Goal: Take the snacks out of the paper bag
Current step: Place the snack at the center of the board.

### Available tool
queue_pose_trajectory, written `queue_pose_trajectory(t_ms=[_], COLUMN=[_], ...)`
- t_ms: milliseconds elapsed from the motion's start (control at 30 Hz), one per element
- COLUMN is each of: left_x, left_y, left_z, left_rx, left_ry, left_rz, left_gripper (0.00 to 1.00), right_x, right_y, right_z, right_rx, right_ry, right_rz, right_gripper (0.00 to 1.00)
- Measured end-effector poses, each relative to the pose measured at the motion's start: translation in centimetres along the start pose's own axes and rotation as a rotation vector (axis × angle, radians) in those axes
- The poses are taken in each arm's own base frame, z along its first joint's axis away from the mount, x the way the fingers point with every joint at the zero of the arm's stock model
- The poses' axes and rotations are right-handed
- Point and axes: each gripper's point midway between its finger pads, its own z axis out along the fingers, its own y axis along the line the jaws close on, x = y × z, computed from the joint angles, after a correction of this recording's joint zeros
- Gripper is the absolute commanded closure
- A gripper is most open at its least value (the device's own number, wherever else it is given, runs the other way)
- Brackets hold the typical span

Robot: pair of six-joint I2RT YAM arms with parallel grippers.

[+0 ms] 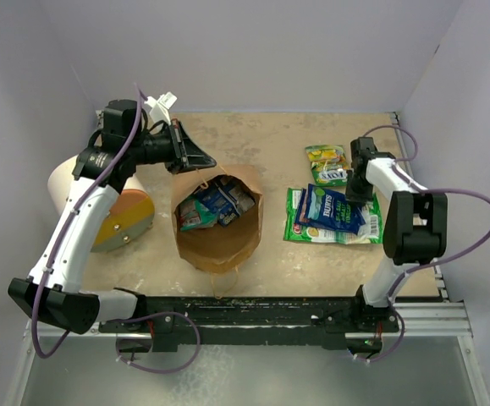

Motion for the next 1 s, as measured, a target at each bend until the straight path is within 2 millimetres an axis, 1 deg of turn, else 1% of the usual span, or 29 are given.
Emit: queue_pose_trajectory(t_ms=[67, 100, 167, 333, 500, 533, 600, 633, 700, 767, 800, 867, 933, 1000], left_x=[0.0, 0.0, 0.1, 0.1, 0.2, 0.2, 0.2, 0.2, 0.2, 0.2, 0.2, 0.3, 0.4, 0.4], left_y=[0.0, -0.1, -0.1, -0.3, -0.4, -0.4, -0.4, -0.4, -0.4, -0.4, -0.3, -0.2, -0.1, -0.2], left_z=[0.0, 0.0, -0.1, -0.2, -0.2, -0.2, -0.2, -0.2, -0.2, -0.2, -0.2, -0.1, 0.0, 0.0], left_rx=[0.002, 0.002, 0.004, 0.008, 0.011, 0.012, 0.012, 0.013, 0.014, 0.015, 0.016, 0.017, 0.017, 0.02], left_ry=[0.001, 0.0, 0.0, -0.001, 0.002, 0.002, 0.003, 0.003, 0.004, 0.005, 0.005, 0.008, 0.01, 0.012], left_rz=[-0.002, -0.002, -0.002, 0.001, 0.001, 0.001, 0.001, 0.001, 0.001, 0.001, 0.001, -0.001, -0.004, -0.005], left_gripper=[1.0, 1.0, 1.0, 1.0, 1.0, 1.0, 1.0, 1.0, 1.0, 1.0, 1.0, 1.0, 1.0, 1.0], right_x=[0.1, 0.1, 0.1, -0.2, -0.8, -1.2, -1.4, -1.6, -2.1, -2.8, -3.2, -3.9, -4.3, -4.4], right_y=[-0.1, -0.3, -0.7, -2.0, -3.1, -3.2, -3.3, -3.3, -2.9, -2.2, -1.8, -0.3, 1.6, 4.1], right_z=[0.7, 0.8, 0.9, 0.3, -1.7, -2.5, -3.1, -3.7, -5.1, -7.3, -8.4, -10.8, -13.0, -14.9], right_rx=[0.019, 0.029, 0.055, 0.12, 0.151, 0.146, 0.141, 0.13, 0.083, 0.01, -0.028, -0.144, -0.271, -0.405], right_ry=[0.02, 0.023, 0.025, -0.002, -0.062, -0.088, -0.106, -0.123, -0.167, -0.239, -0.274, -0.357, -0.42, -0.477], right_rz=[-0.005, -0.006, -0.011, -0.012, 0.0, 0.004, 0.005, 0.003, -0.006, -0.018, -0.022, -0.035, -0.054, -0.084], right_gripper=[0.74, 0.7, 0.57, 0.37, 0.29, 0.27, 0.21, 0.18, 0.16, 0.15, 0.13, 0.08, 0.07, 0.07])
